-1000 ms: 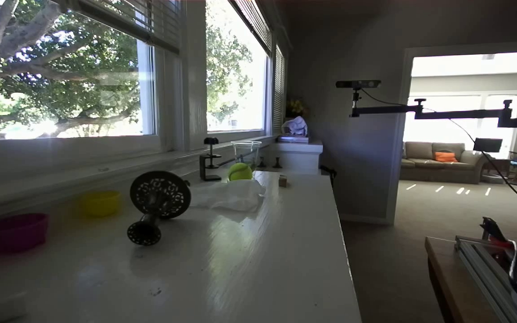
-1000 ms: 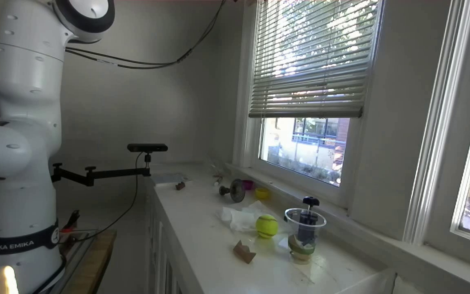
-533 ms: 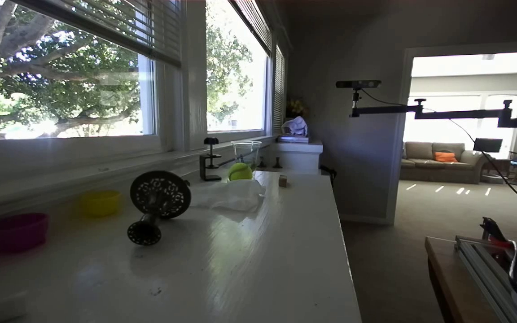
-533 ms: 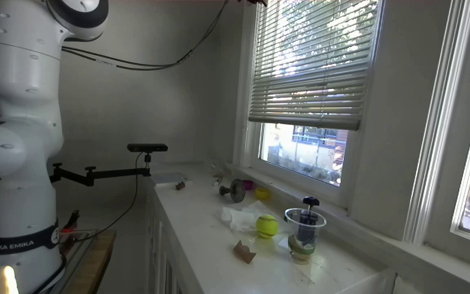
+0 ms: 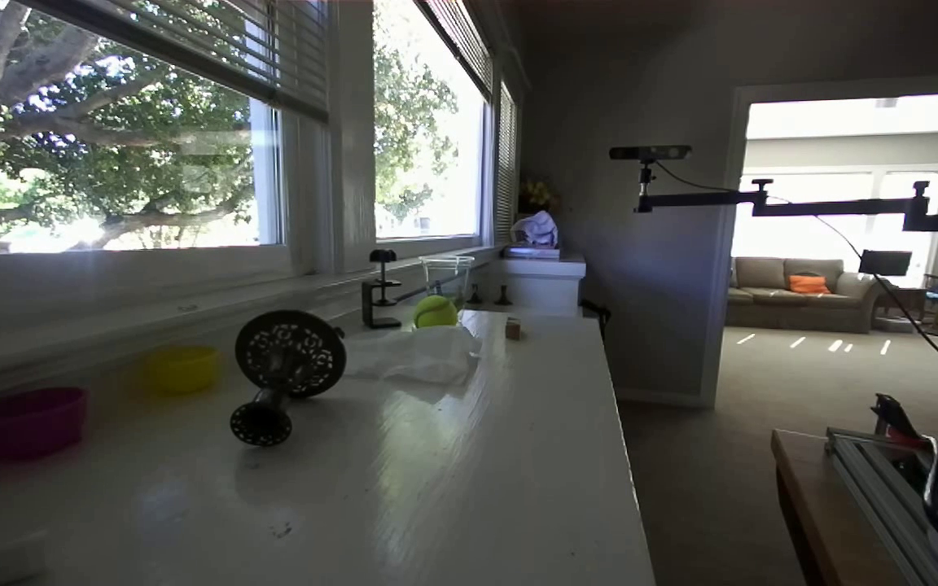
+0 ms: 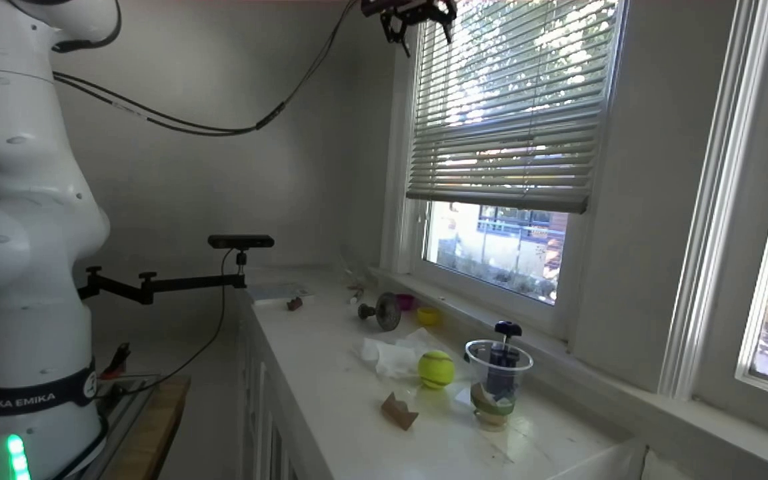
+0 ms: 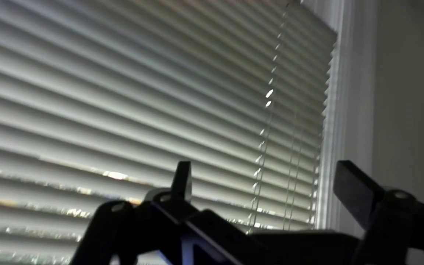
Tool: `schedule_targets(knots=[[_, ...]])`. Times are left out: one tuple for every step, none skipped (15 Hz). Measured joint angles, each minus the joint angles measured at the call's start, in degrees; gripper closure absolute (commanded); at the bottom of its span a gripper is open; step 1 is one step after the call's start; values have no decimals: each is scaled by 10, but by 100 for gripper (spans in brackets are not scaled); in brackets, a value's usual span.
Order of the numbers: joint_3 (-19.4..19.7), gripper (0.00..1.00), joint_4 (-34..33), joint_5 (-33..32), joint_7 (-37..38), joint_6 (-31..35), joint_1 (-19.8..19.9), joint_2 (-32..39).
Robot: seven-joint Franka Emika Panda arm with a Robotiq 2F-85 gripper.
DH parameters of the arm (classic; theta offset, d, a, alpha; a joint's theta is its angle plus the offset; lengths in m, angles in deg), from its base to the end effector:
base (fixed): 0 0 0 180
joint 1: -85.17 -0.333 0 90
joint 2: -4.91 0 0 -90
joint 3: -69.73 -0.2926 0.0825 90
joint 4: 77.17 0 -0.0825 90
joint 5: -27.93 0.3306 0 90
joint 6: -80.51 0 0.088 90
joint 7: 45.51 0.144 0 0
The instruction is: Pull the white cord on the left side of the window on the left
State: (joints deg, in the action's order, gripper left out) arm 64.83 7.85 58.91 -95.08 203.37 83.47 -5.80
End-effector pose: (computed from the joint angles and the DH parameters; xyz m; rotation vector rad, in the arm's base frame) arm 0.4781 0.0997 0.7844 -2.3574 -1.1320 -1.3733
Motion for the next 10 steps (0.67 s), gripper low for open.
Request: schedule_targets(knots=[[3, 0, 25, 0, 3, -25, 0, -13], [8, 0, 46, 0, 10, -49, -4, -22], [12, 0, 62, -1, 19, -70, -10, -28], [15, 0, 73, -1, 29, -86, -16, -30], [15, 0, 82, -3, 40, -95, -22, -31], [13, 0, 89, -4, 52, -97, -28, -29], [10, 0, 95, -7, 63, -97, -36, -27], [5, 0, 96, -7, 73, -97, -43, -22], [0, 0, 96, -8, 82, -96, -51, -15], [-6, 0, 96, -8, 90, -92, -59, -7]])
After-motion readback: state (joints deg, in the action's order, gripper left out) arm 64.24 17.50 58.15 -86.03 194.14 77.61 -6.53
